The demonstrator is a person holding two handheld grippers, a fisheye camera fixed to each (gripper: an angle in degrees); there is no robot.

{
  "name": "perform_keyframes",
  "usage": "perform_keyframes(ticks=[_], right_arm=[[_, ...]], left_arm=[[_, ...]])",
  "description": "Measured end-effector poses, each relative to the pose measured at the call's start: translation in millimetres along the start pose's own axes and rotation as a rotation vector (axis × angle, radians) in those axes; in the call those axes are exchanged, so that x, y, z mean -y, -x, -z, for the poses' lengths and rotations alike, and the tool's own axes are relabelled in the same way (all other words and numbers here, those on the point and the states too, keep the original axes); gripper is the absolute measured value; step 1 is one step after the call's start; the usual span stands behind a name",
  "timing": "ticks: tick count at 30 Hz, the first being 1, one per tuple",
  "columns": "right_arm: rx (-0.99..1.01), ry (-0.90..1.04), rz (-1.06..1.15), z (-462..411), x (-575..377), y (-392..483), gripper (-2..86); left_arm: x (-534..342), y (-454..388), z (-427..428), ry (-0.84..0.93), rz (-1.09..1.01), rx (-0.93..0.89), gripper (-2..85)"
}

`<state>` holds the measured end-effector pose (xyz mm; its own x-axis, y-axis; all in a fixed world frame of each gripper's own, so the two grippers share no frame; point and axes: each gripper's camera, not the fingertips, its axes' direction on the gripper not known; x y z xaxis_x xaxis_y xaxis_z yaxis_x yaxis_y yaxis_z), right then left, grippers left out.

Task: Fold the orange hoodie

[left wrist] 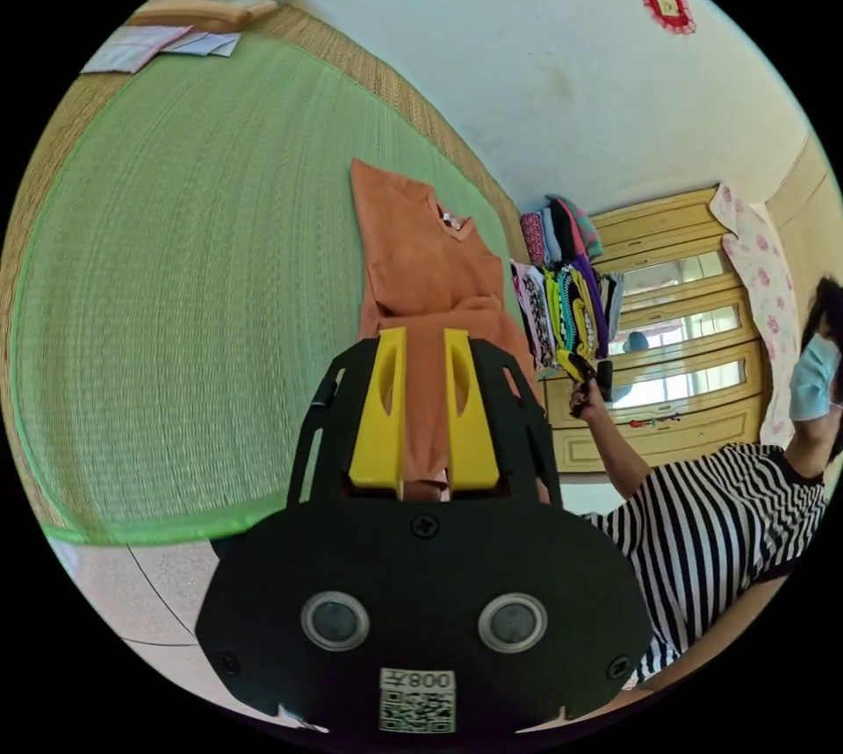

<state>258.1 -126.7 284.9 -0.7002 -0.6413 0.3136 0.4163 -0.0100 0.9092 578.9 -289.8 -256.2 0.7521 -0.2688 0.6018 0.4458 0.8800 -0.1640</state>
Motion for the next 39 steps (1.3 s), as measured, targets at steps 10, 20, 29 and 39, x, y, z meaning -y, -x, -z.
perform_keyframes(ticks=[10,20,29,39], right_arm=[[-0.348,0.210,0.073,-150.8,143.4,12.4,9.5],[-0.149,0.125,0.004,-120.9,123.4,-14.4,3.2],[0.018,-0.032,0.324,24.1,42.3,91.5,1.9],[0.238,-0.341,0.633,221.6,-108.0,190.7,1.6]], left_arm=[[104.4,62.6,-58.4,0.065,0.095,0.177,9.5],[89.6,84.0,-38.3,0.032,0.053,0.042,3.2],[-6.4,12.9,88.4,-0.174,-0.176,-0.185,2.4],[-151.4,-42.3,268.5,-0.514,-0.403,-0.324,2.3]])
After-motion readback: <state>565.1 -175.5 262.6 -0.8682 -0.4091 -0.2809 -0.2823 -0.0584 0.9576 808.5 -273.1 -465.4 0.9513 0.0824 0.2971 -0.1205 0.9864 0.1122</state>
